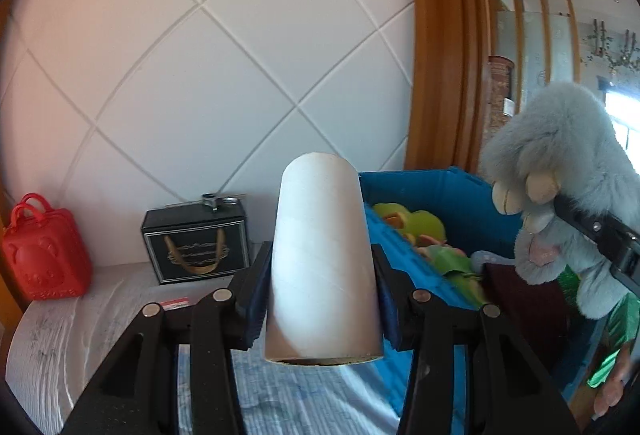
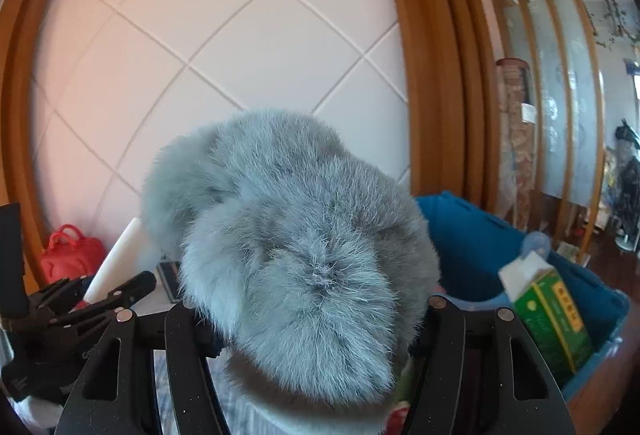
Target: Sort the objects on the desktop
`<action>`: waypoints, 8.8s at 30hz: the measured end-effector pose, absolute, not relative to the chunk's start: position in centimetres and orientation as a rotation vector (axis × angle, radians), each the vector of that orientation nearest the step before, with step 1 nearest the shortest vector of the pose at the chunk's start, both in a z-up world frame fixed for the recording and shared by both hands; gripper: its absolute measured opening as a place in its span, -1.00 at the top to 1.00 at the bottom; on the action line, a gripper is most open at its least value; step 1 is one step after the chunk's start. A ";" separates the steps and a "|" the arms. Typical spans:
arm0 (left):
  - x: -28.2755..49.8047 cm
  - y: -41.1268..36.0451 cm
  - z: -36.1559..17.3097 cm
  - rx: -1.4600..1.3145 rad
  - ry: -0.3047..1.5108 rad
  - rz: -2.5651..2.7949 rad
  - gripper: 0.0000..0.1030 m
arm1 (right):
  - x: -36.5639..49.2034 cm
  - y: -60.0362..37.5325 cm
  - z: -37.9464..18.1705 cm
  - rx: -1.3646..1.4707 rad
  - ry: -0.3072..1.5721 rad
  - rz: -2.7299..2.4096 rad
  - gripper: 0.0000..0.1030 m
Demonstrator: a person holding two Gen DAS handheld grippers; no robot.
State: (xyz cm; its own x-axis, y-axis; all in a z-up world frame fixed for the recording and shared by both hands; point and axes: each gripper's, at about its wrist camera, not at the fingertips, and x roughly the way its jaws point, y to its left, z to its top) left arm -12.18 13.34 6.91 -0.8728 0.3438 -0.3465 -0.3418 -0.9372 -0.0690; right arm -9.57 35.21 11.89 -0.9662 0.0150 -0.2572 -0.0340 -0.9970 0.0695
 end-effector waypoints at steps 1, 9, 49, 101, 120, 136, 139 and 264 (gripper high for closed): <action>-11.6 14.8 7.2 -0.500 -0.001 2.716 0.12 | -9.2 37.1 11.9 -0.402 0.131 3.064 -0.22; -8.1 26.1 8.1 -0.523 0.067 2.584 0.12 | -7.6 47.1 10.8 -0.440 0.140 2.966 -0.22; -5.3 21.7 8.8 -0.572 0.044 2.803 -0.54 | -7.8 47.6 9.3 -0.497 0.009 3.076 -1.00; -37.0 -18.1 -23.2 -1.439 -0.057 2.772 -0.57 | -49.1 2.3 -23.5 -1.847 0.182 3.217 -1.00; -43.7 -17.2 -24.3 -1.277 0.060 2.694 -0.17 | -55.0 -1.7 -25.4 -2.027 0.142 3.252 -0.18; -46.2 -17.0 -24.4 -1.247 0.160 2.695 -0.13 | -58.3 -1.9 -25.4 -2.003 0.125 3.263 -0.26; -45.3 -16.9 -23.3 -1.224 0.170 2.697 -0.12 | -57.5 -1.5 -24.5 -1.979 0.103 3.278 -0.25; -0.5 21.3 14.5 -0.618 0.113 2.670 -0.96 | -11.2 48.1 12.5 -0.836 -0.050 2.887 -0.99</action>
